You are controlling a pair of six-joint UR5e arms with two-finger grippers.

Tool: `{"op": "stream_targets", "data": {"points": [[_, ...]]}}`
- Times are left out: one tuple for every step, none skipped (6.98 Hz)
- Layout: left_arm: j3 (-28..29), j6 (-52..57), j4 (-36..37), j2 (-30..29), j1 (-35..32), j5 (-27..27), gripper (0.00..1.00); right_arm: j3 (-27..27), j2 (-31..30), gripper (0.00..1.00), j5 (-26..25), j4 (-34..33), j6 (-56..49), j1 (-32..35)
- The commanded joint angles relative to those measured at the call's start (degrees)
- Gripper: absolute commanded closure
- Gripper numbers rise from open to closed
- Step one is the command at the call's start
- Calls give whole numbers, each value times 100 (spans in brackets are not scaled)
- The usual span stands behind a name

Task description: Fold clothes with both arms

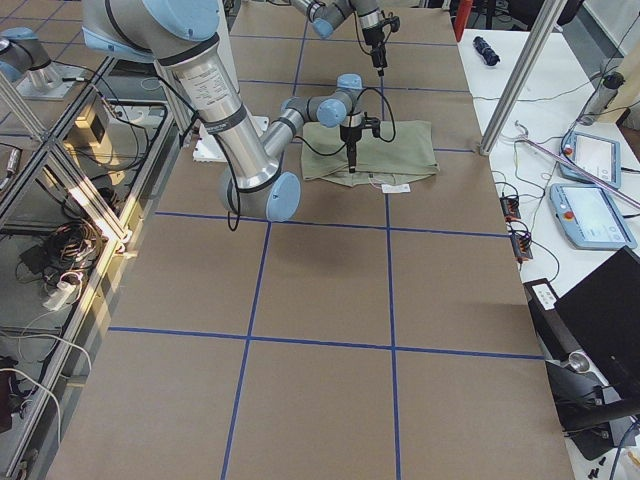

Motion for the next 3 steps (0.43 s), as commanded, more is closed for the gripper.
{"op": "stream_targets", "data": {"points": [[183,0,-198,-4,0,0,0,-286,119,0,0,31,-10,17],[201,0,-198,-4,0,0,0,-296,93,0,35,5,-10,17],[201,0,-207,-13,0,-9,0,-296,75,0,52,-12,-10,17]]}}
